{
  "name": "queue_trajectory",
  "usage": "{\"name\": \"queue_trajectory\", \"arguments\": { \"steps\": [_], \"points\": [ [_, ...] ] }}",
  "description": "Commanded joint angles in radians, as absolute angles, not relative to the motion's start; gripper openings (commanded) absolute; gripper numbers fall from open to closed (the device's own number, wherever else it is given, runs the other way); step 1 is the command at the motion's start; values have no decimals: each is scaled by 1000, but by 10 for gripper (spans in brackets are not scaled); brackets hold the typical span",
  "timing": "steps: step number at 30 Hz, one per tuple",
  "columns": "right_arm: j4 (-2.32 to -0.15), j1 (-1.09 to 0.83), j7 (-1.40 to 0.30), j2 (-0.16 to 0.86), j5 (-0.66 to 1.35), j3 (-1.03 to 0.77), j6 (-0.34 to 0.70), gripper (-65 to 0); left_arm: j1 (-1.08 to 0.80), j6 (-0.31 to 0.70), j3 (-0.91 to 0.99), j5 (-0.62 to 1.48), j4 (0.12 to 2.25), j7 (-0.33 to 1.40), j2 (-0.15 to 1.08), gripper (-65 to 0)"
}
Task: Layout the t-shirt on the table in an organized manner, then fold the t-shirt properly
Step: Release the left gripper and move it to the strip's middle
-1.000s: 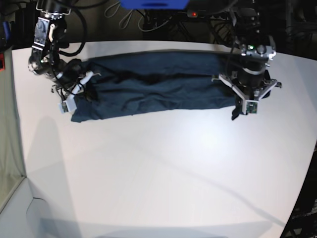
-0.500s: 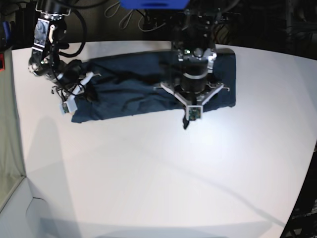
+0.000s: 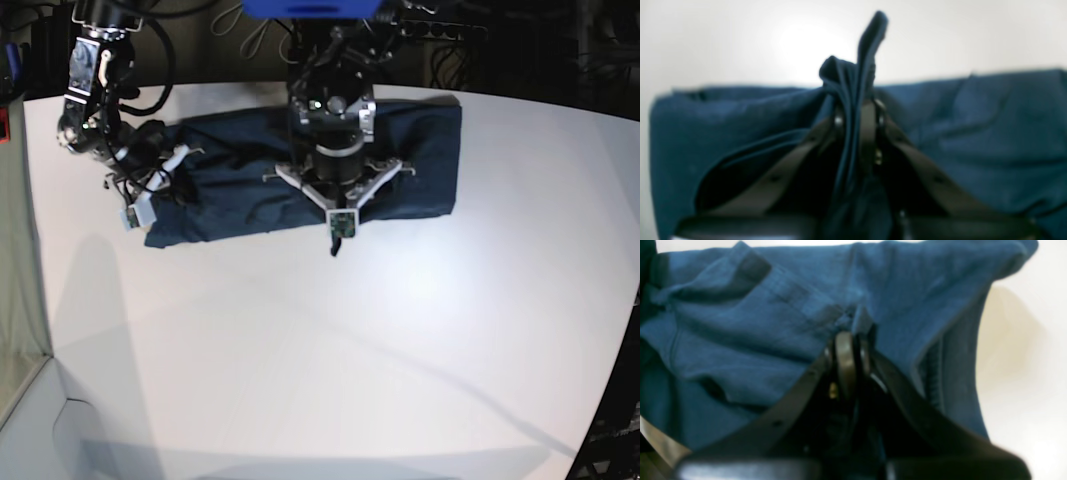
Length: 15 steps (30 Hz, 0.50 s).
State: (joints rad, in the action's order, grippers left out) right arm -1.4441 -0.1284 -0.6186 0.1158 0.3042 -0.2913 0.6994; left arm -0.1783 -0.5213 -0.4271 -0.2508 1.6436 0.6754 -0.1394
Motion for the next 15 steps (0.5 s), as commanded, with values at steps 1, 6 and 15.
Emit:
{"name": "queue_trajectory", "arguments": {
  "steps": [1, 6, 15],
  "points": [
    [-1443, -134, -662, 122, 269, -289, 698, -650, -165, -545, -432, -263, 1656, 656, -153, -647],
    [-1443, -134, -662, 122, 269, -289, 698, -650, -134, -544, -446, -263, 1616, 656, -154, -646],
    [-1446, -134, -662, 122, 269, -289, 698, -650, -122, -542, -506, -263, 1584, 668, -148, -645]
  ]
}}
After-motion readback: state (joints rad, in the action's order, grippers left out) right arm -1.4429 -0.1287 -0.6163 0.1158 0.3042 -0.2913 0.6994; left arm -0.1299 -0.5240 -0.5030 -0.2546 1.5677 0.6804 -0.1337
